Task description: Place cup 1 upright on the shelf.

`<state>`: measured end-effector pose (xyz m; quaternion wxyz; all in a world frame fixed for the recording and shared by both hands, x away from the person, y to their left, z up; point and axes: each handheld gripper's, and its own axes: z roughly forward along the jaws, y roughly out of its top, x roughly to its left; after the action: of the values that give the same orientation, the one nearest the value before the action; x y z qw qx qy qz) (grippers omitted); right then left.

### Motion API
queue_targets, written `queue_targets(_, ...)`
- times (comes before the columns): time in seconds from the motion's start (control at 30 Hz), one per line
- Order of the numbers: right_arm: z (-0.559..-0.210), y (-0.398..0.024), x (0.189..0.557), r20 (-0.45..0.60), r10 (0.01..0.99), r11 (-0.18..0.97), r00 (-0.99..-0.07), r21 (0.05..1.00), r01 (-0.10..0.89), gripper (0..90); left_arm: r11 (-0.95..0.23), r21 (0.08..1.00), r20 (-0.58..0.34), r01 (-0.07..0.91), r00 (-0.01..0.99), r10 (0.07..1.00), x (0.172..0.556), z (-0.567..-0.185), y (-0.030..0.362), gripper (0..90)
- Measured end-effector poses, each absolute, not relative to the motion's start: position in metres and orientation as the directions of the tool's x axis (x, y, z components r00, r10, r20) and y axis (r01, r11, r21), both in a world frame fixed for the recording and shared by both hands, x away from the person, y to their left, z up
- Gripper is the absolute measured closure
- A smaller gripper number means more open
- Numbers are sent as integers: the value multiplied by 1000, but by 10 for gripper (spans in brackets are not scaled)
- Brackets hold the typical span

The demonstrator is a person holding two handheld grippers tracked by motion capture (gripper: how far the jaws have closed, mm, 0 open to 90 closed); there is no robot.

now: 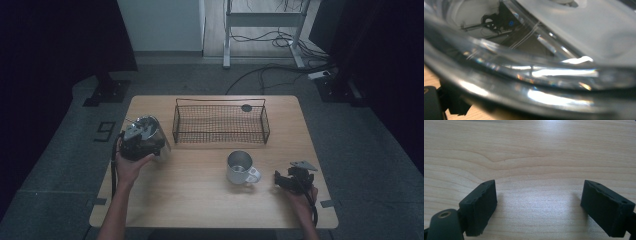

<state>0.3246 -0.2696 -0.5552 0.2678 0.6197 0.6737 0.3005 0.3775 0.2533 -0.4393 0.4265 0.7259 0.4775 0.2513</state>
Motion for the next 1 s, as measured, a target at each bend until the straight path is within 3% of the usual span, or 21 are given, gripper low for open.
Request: queue_targets(1.0, -555, -270, 325, 12, 996, 51, -88, 736, 675, 129, -193, 874, -41, 446, 464, 885, 382, -409, 231, 38)
